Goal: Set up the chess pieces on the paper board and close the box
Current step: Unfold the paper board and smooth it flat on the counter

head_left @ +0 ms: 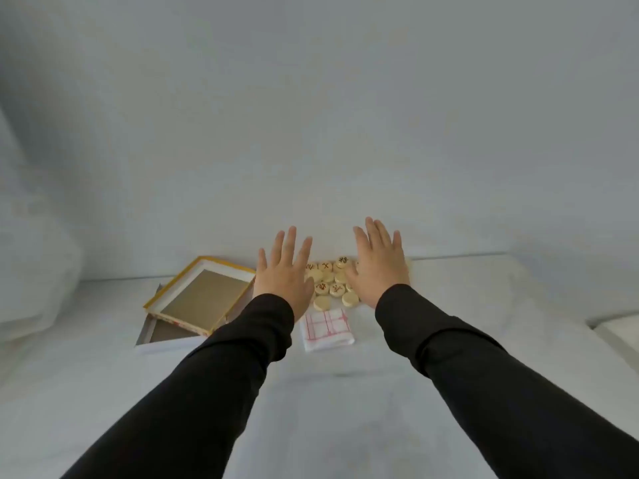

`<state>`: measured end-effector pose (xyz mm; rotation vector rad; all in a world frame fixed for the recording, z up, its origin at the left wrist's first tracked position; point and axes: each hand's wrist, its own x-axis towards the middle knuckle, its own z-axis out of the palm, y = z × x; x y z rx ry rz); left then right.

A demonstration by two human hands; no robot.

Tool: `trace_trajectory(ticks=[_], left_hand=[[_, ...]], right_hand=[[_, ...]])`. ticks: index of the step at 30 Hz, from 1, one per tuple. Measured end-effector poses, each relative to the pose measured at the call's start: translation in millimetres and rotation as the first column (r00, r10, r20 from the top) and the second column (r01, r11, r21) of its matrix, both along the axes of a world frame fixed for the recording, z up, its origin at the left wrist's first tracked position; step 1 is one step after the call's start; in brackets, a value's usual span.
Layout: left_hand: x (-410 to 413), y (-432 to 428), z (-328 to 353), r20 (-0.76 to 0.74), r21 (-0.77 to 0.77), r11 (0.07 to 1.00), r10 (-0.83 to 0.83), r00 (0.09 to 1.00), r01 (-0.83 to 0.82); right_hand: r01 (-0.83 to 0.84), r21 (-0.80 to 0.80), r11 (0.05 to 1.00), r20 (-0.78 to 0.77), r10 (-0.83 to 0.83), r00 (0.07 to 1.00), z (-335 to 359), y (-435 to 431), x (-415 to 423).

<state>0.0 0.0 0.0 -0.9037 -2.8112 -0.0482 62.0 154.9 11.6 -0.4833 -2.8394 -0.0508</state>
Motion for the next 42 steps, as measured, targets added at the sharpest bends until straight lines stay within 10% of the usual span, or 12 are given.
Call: trace_trajectory(ticks=[7, 13, 16, 42], left_hand=[[54, -32, -31, 0.168, 0.059, 0.998, -0.001, 0.986, -0.009], [83, -44, -66, 0.470, 0.206, 0.966, 0.042, 0.882, -0.156], [91, -49, -83, 0.567, 0.195, 0.961, 0.053, 0.822, -0.196], [98, -24, -74, 0.489, 0.203, 0.957, 0.083, 0.868, -0.206]], right_hand=[[-0.033, -0.056, 0.998, 0.067, 0.037, 0.997, -38, -35, 52], [0.109, -0.540, 0.835, 0.199, 0.001, 0.980, -70, -62, 74], [0.136, -0.518, 0.845, 0.273, 0.013, 0.962, -77, -69, 80], [0.080, -0.544, 0.835, 0.074, -0.047, 0.996, -93, -60, 71]])
